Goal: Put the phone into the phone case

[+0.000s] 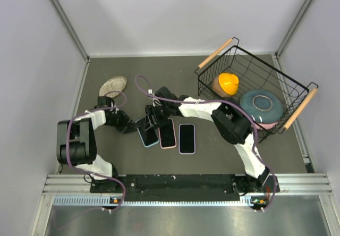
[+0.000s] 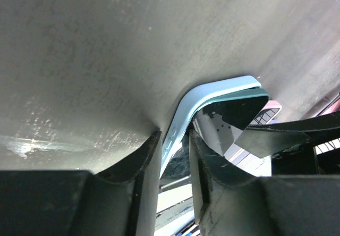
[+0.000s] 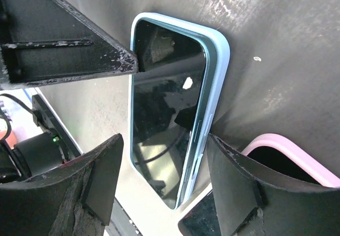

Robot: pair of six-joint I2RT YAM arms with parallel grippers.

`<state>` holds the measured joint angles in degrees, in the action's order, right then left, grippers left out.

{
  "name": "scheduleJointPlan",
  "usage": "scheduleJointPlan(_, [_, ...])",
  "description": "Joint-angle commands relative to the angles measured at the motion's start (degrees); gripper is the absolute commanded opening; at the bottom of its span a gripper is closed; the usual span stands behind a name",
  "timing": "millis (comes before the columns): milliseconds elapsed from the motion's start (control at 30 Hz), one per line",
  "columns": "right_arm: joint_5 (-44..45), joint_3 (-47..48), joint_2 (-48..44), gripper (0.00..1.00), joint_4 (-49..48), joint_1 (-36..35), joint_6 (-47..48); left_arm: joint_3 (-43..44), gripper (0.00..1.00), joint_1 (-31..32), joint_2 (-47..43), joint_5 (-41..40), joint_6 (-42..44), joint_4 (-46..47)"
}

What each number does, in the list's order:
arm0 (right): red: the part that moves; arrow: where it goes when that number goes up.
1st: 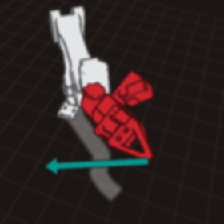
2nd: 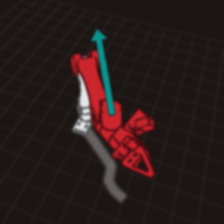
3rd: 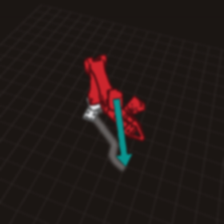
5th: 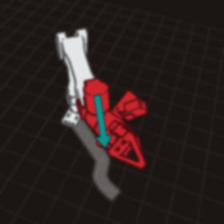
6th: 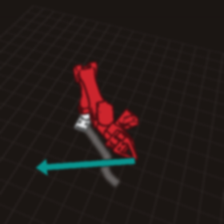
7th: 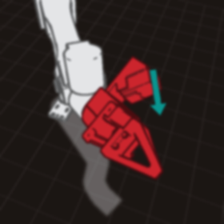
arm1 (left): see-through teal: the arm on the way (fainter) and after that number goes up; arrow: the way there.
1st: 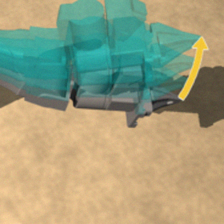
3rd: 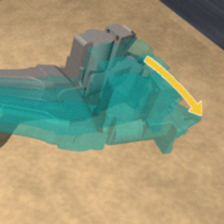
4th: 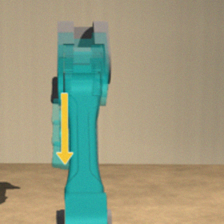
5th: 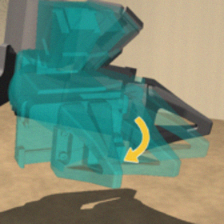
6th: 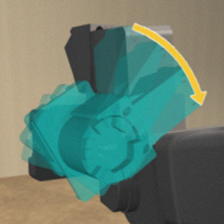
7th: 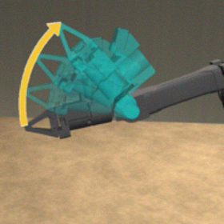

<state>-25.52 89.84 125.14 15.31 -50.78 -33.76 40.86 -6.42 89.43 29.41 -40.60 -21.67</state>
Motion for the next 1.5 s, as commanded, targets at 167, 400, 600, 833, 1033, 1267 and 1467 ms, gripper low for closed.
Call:
scheduleJointPlan(167, [-5.76, 2.18, 1.95, 0.64, -6.17, -0.98, -3.68, 1.76, 0.22, 0.0, 2.77, -10.06, 4.03, -6.97])
scheduleJointPlan(400, [-9.63, 1.92, 3.09, 0.64, -13.1, -0.9, -10.78, -0.34, 0.2, -0.09, 2.24, -6.65, 3.16, -5.49])
scheduleJointPlan(600, [-11.75, 0.95, 3.27, 0.65, -18.47, -0.19, -14.4, -2.27, 0.18, -0.09, 1.28, -6.03, 4.39, -5.31])
scheduleJointPlan(833, [-14.03, -1.86, 3.0, 0.57, -25.06, 0.6, -18.97, -4.47, 0.18, -0.18, -0.57, -4.27, 4.3, -4.26])
scheduleJointPlan(1033, [-14.12, -3.71, 1.51, 0.42, -25.68, 0.77, -18.72, -4.57, 0.18, -0.18, -1.1, -3.57, 4.39, -3.64])
scheduleJointPlan(1267, [-12.36, -3.45, 0.54, 0.01, -22.35, 1.21, -16.96, -3.51, 0.23, -0.09, -2.15, -2.6, 4.21, -4.17])
scheduleJointPlan(1467, [-11.05, -3.88, -3.75, 0.0, -18.84, 2.62, -13.27, 0.53, 0.43, -0.26, -9.78, -5.32, 6.32, -9.7])
